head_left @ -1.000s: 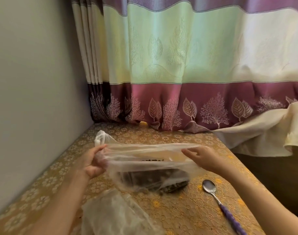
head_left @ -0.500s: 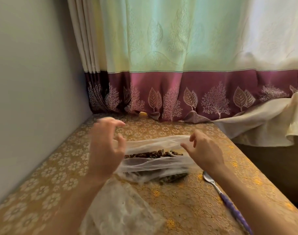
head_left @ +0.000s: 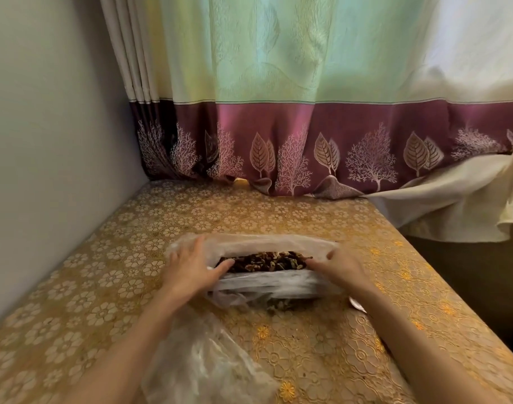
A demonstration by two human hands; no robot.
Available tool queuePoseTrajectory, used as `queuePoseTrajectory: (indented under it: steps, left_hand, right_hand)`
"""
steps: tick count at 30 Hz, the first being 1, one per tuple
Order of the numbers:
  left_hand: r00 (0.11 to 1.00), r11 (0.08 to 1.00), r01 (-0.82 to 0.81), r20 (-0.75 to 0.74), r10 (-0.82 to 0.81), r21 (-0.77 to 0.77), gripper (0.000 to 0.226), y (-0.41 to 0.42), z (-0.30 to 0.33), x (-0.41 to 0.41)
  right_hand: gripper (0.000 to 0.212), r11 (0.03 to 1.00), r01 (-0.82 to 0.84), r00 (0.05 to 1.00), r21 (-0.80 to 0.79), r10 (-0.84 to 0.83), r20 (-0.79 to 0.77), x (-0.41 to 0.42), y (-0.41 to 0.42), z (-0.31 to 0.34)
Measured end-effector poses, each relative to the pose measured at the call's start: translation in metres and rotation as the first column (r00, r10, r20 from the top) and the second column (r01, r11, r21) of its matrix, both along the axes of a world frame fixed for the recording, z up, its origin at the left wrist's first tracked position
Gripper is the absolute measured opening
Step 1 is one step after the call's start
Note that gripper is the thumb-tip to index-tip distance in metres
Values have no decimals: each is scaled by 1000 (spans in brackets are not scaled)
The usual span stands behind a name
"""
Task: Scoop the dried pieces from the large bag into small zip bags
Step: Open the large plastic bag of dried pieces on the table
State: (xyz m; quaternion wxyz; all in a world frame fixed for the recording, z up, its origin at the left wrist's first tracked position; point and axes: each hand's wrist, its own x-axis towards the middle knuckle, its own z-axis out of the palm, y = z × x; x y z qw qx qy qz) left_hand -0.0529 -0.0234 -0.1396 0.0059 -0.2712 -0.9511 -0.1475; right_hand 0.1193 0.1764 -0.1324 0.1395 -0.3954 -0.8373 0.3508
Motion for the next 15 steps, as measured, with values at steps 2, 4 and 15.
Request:
queuePoseTrajectory:
  steps: [2, 4, 15]
  left_hand:
    - [999, 999, 29, 34, -29, 18, 77, 3, 3, -3]
    - [994, 987, 70, 77, -82, 144, 51, 2, 9, -6]
    - [121, 321, -718, 565, -816, 618, 30, -38, 32, -41]
  right_hand:
    - [34, 998, -20, 998, -59, 16, -67, -3, 10, 3]
    - [23, 985, -60, 981, -162, 28, -193, -4, 18, 13]
    - [23, 141, -365, 756, -920, -531, -382, 5, 49, 49]
